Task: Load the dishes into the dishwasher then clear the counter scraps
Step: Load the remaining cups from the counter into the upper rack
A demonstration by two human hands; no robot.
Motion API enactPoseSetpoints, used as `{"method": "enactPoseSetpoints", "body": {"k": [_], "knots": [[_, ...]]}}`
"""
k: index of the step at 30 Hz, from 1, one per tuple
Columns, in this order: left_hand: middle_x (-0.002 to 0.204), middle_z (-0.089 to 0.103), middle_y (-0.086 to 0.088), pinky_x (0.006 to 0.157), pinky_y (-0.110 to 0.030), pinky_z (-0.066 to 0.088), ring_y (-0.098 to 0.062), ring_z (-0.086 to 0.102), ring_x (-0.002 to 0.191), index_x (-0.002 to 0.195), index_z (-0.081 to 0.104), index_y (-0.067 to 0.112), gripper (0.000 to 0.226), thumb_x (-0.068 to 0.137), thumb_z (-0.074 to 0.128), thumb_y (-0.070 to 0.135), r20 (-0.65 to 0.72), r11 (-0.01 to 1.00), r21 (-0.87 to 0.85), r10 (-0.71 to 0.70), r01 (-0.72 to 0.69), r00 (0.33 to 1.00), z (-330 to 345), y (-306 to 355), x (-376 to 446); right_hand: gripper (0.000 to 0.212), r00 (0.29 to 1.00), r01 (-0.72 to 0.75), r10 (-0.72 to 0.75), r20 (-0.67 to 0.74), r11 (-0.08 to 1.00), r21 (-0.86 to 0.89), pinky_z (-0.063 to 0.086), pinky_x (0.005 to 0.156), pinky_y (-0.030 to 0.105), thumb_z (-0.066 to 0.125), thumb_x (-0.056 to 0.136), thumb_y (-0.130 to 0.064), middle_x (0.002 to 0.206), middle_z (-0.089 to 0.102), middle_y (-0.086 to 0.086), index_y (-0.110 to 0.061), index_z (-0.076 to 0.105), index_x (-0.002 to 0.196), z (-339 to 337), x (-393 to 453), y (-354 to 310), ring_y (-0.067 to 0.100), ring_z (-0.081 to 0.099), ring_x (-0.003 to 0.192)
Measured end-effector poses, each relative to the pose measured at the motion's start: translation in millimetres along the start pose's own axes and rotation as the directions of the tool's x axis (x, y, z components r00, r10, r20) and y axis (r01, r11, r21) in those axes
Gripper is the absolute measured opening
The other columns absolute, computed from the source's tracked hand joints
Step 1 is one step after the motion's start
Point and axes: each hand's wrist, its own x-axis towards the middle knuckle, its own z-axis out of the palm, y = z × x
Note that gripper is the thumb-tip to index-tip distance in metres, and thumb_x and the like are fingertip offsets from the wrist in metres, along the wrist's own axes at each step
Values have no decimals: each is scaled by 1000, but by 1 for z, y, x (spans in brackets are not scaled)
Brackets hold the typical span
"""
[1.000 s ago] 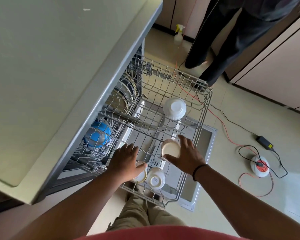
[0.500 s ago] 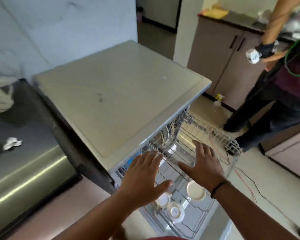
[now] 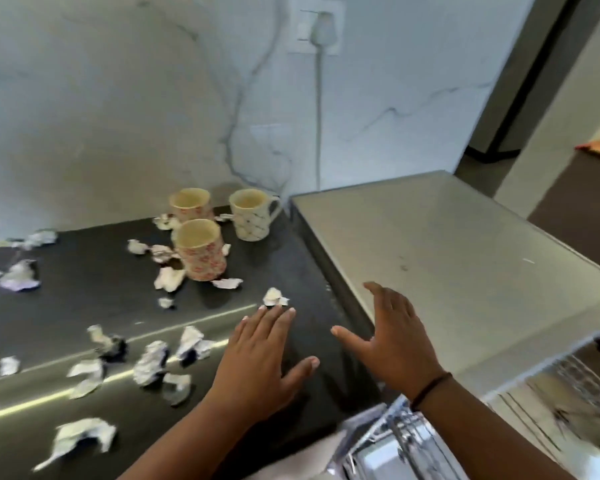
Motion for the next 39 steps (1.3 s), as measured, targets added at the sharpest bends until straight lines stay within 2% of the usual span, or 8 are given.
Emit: {"method": "enactPoseSetpoints", "body": {"k": [6,12,18,22,25,30,33,39], "knots": [[138,53,-3,104,-43,39,-26,50,128,135,50,21,80,79,36,76,23,984,60,-170,169,985,-10,-104,-10,91,986,83,-87,145,996,31,32,112,38,49,70,-76,140,43,0,-25,31,142,62,43,-90,22,34,135],[147,43,-5,111,-45,30,-27,38,137,141,45,21,86,77,29,77,24,961,58,-270,269,962,-8,-157,-7,90,947,102,-105,304,994,26,27,115,39,53,75,-73,149,33,0,-27,22,146,100,78,-133,21,24,141],[160,-12,4,117,-40,-13,-19,-15,146,153,6,30,100,70,3,86,82,948,1,-317,318,945,1,-174,0,95,927,77,-115,356,990,118,32,112,38,62,73,-69,149,34,3,-23,24,146,123,123,-162,21,31,137],[159,-12,6,114,-41,-15,-17,-20,143,153,9,32,99,70,0,86,56,942,-19,-334,335,941,9,-179,0,104,911,-63,-84,404,939,338,38,109,38,74,62,-65,145,37,0,-25,24,144,142,150,-176,17,38,133],[159,5,4,114,-44,-4,-22,-5,147,150,25,31,90,79,9,83,40,943,-5,-333,334,942,13,-181,1,103,918,-161,-77,388,823,544,39,106,33,83,59,-52,141,41,-6,-29,26,141,155,161,-183,10,43,125],[159,9,3,114,-44,-1,-22,0,147,149,28,30,82,84,21,79,32,945,14,-327,327,944,16,-181,1,86,932,-192,-68,357,742,642,40,93,26,88,61,-35,118,49,-17,-36,32,127,165,167,-186,5,48,110],[157,24,-1,112,-45,7,-26,16,146,144,40,26,81,85,23,79,74,944,23,-330,329,941,15,-180,1,84,941,-169,-86,328,720,673,43,93,26,89,59,-34,113,50,-21,-37,34,123,162,167,-185,3,50,107],[161,-2,3,116,-40,-14,-17,-14,145,152,13,31,94,76,14,87,93,937,-25,-344,348,934,-2,-177,3,89,934,-219,-116,338,564,796,49,96,35,87,51,-36,121,55,-15,-35,39,126,128,155,-172,5,55,112]]}}
